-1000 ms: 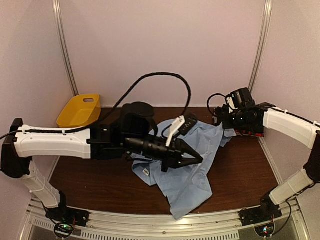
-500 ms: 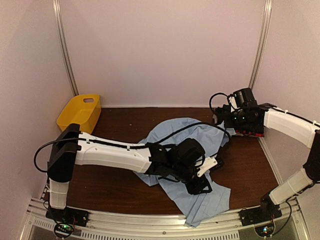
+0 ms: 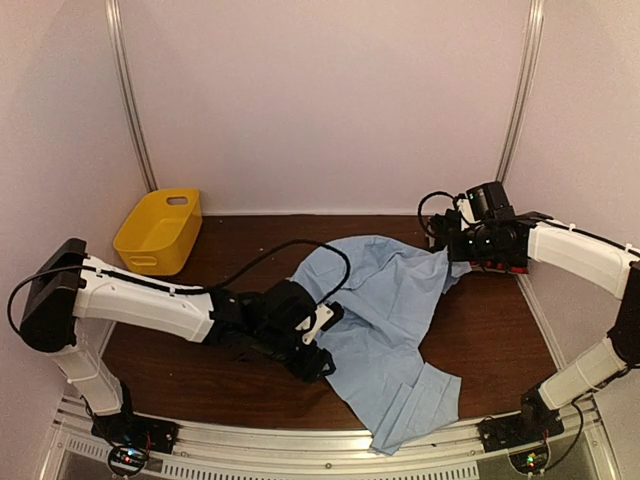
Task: Fold and stack the long sleeve shirts
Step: Flatten out the crumpled shirt at the center of the board.
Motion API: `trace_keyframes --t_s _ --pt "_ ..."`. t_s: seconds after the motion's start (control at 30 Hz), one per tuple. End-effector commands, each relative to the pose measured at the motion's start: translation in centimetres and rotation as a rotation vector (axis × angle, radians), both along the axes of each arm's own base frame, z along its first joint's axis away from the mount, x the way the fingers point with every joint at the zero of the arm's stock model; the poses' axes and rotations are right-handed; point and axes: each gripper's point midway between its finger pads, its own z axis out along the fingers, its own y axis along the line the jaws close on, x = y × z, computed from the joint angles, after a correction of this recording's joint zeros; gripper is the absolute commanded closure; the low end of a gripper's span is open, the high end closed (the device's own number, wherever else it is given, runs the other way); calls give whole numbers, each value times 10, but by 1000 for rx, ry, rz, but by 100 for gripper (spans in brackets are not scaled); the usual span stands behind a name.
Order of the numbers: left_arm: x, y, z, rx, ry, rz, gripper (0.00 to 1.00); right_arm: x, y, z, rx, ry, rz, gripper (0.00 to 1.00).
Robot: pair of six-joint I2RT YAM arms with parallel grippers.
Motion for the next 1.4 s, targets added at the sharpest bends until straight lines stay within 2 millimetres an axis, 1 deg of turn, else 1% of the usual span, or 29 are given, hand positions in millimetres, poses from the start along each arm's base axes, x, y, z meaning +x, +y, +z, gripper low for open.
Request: trace_keyframes --t_s 0.0,0.07,0.23,0.4,0.5,0.57,0.67,0.77,0.9,0.97,1.07,1.23,1.3,1.37 --pt "3 23 -19 -24 82 158 38 3 -1 19 13 -52 6 100" --pt "2 26 -25 -58 122 167 38 2 -1 18 13 -50 4 100" --pt "5 19 -30 -104 151 163 38 -1 -1 14 15 -39 7 100" --pt "10 7 -21 -217 189 133 42 -3 -2 15 15 -40 8 100" --pt "13 4 -23 -231 203 134 43 -2 -1 14 16 -39 9 100" --pt "14 3 -29 -222 222 136 44 -2 -1 14 15 -37 10 100" --pt "15 3 -33 -220 244 144 45 -3 -2 15 15 -40 11 100" --pt "17 8 -33 -201 231 167 43 -3 -2 14 15 -38 12 100" --pt "24 25 -25 -165 182 232 40 -3 -2 12 12 -35 12 100" --pt "21 33 -22 -150 174 250 40 -3 -1 11 12 -33 13 100" --pt "8 37 -21 -151 189 250 40 -3 -2 10 12 -33 12 100" --pt "-17 28 -29 -133 223 216 39 -3 -1 9 13 -30 11 100" --pt "-24 22 -32 -125 229 199 40 -3 -1 9 11 -29 11 100" --pt "-26 19 -37 -114 239 185 40 -3 -2 9 11 -29 11 100"
